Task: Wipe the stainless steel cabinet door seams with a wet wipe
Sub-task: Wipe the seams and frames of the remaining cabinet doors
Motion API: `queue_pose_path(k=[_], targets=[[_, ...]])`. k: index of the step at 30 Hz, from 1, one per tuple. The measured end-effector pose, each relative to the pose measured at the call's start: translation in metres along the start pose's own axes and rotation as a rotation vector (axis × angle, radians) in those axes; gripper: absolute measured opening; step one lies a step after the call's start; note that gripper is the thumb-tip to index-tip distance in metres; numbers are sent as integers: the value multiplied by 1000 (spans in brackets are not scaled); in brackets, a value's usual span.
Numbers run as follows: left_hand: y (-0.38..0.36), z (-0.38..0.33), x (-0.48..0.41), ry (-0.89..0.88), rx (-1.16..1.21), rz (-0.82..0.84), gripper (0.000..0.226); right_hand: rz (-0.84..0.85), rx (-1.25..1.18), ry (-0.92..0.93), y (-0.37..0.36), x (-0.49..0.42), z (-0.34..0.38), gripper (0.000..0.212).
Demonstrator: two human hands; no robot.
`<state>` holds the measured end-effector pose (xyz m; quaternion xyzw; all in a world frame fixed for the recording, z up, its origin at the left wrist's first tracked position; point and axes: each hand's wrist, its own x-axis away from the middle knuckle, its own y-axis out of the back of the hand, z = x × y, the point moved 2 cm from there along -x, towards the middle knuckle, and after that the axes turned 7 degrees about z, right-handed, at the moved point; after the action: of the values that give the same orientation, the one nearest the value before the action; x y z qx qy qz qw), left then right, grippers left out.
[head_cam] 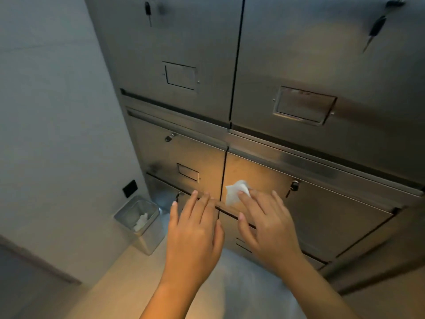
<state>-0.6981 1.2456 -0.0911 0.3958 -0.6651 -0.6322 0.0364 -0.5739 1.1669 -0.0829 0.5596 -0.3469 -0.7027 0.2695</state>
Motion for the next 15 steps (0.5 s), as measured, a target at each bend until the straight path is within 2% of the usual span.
queue_pose_path(k=[3,8,10,15], targets=[[2,22,1,31,8,-24,38,-8,3,10,-10,-10,10,37],[-10,49,-15,45,26,-47,41,-26,2,23,-32,-32,10,36],[-16,57,-29,23,40,-59,36,-44,7,28,-42,-44,8,36],[-25,79,-80,-62,24,-2,42,-110,41,32,-70,-87,-5,36]])
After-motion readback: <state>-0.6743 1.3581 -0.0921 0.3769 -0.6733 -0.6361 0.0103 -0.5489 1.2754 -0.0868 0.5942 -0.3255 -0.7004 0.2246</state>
